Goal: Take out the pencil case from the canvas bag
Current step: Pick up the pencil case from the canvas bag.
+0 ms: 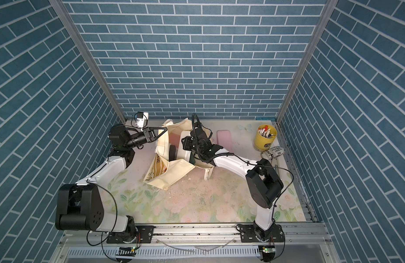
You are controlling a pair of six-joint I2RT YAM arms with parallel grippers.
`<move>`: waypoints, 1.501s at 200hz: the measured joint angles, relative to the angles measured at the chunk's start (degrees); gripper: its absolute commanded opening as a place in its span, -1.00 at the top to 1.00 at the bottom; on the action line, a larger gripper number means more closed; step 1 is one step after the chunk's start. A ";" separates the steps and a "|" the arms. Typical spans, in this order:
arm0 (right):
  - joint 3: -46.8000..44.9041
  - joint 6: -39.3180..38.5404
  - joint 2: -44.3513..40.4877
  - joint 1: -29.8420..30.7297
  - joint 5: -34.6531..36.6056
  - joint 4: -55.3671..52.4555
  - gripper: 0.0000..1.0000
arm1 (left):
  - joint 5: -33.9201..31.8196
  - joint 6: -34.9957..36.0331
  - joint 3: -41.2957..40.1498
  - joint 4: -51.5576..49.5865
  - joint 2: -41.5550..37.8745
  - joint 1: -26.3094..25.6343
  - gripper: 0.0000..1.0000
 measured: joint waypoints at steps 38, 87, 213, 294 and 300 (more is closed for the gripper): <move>-4.13 -1.97 -3.52 0.00 1.62 4.37 0.80 | 0.02 0.79 0.31 -1.07 -0.13 0.00 1.00; -10.60 -4.96 -8.02 0.00 1.79 13.66 0.81 | 0.00 1.03 0.90 -2.34 -0.13 0.00 1.00; -17.70 -23.56 -30.40 0.00 16.76 21.20 0.89 | -0.44 1.27 1.36 -3.52 -0.13 0.00 1.00; -20.33 -24.68 -36.96 -11.19 36.57 4.83 0.97 | -0.79 1.27 1.73 -4.48 -0.44 0.00 1.00; -20.48 -23.45 -37.29 -13.03 36.65 2.34 0.96 | -0.83 1.27 1.73 -4.59 -0.50 0.00 1.00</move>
